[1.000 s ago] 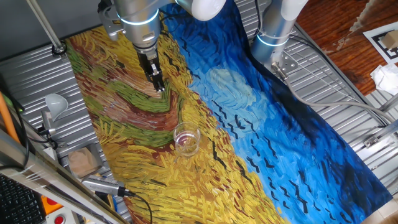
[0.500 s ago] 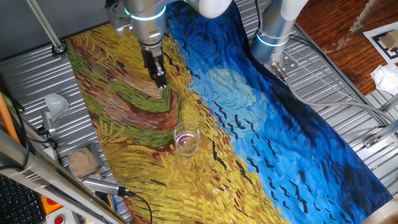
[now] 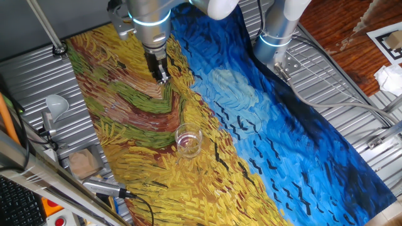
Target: Stir the beaker with a glass rod
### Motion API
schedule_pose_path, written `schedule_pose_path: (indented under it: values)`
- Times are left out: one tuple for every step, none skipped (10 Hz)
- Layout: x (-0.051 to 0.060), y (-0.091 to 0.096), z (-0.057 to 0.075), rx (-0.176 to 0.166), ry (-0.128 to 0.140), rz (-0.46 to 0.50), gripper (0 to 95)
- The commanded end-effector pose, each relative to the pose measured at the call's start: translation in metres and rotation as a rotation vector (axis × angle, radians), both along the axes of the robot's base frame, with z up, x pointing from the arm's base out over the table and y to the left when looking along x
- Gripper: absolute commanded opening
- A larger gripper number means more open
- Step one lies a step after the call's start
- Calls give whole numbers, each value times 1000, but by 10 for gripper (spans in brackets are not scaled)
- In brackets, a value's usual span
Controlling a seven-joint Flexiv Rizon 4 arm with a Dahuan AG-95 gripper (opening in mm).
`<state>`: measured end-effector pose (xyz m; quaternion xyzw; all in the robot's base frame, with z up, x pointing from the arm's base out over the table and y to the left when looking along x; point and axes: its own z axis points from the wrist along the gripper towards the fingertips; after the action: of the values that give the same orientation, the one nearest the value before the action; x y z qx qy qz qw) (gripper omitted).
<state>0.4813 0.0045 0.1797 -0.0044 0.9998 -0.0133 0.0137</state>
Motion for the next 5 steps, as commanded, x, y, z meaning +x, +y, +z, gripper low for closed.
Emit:
schedule_pose_path:
  values:
    - [2, 0, -2, 31, -3, -9, 0]
    - [2, 0, -2, 28, -3, -5, 0]
    - [2, 0, -2, 28, -2, 2, 0]
    - [2, 0, -2, 29, -1, 31, 0]
    - [2, 0, -2, 30, 1, 43, 0]
